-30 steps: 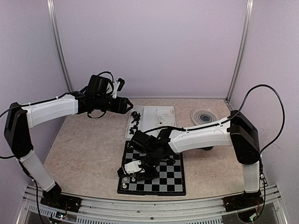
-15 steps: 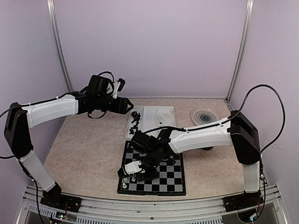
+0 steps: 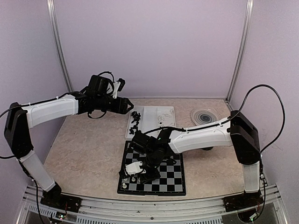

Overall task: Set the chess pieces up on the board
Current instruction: Place the pawn at c2, then pick up the pawn from the storage box.

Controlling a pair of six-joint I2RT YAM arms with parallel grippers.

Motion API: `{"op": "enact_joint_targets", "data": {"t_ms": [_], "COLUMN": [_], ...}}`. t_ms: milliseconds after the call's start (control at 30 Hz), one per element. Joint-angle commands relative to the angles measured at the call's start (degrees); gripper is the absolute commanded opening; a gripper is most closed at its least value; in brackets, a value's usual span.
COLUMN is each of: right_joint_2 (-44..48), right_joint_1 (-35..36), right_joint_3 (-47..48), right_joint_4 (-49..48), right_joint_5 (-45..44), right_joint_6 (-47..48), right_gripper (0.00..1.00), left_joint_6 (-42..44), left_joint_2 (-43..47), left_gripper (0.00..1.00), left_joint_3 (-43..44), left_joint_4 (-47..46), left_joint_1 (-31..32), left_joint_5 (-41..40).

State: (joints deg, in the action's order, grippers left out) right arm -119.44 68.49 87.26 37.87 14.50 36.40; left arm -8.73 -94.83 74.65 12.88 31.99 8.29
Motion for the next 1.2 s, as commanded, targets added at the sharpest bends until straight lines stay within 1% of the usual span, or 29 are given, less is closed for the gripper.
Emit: {"op": "enact_joint_targets", "data": {"t_ms": [0,133,200,300,400,500,567,633,733,900,1067,1167], "right_joint_2": [0.42,3.62,6.44,10.12,12.47,14.51,14.53,13.81,11.21,1.19,-7.66,-10.63], "right_joint_1": [0.59,-0.68,-3.31,-10.13,-18.33,-27.37,-33.07,-36.02,-36.93,-36.94,-36.52,-36.28], "right_joint_3": [0.68,0.20,0.13,1.24,2.84,2.64,2.56,2.81,4.09,12.95,21.08,22.95], "right_joint_4": [2.32,4.60,5.74,7.94,8.91,4.78,1.63,-1.13,-3.64,-0.07,4.75,5.49], "right_joint_5": [-0.03,-0.68,1.27,7.14,9.72,8.93,6.80,4.48,0.77,0.53,-0.39,-0.47], "right_joint_6": [0.17,2.28,2.62,1.87,1.58,-0.49,-2.27,-3.34,-3.06,-4.20,-5.28,-6.00], "right_gripper": [0.34,0.37,0.39,0.40,0.40,0.38,0.35,0.32,0.31,0.31,0.34,0.35], "left_joint_6": [0.81,0.93,1.61,3.10,4.53,5.47,5.72,5.44,3.14,-1.92,-4.63,-4.94], "left_joint_2": [0.82,0.70,0.70,0.59,0.08,-2.54,-5.40,-7.92,-10.82,-12.71,-11.38,-9.53], "left_gripper": [0.74,0.74,0.74,0.74,0.74,0.72,0.72,0.72,0.72,0.72,0.73,0.74], "left_joint_3": [0.58,0.52,0.42,0.32,1.21,4.29,7.03,9.51,11.00,10.94,7.58,5.62], "left_joint_4": [0.19,0.15,0.03,0.52,1.94,4.83,6.91,8.52,8.02,5.62,4.11,4.01], "left_joint_1": [0.61,0.70,0.91,1.77,3.48,5.68,7.64,9.11,10.28,10.79,10.87,10.79], "left_joint_5": [-0.61,-0.74,-0.82,-1.58,-4.07,-5.95,-7.38,-8.85,-9.63,-8.65,-9.29,-10.47]}}
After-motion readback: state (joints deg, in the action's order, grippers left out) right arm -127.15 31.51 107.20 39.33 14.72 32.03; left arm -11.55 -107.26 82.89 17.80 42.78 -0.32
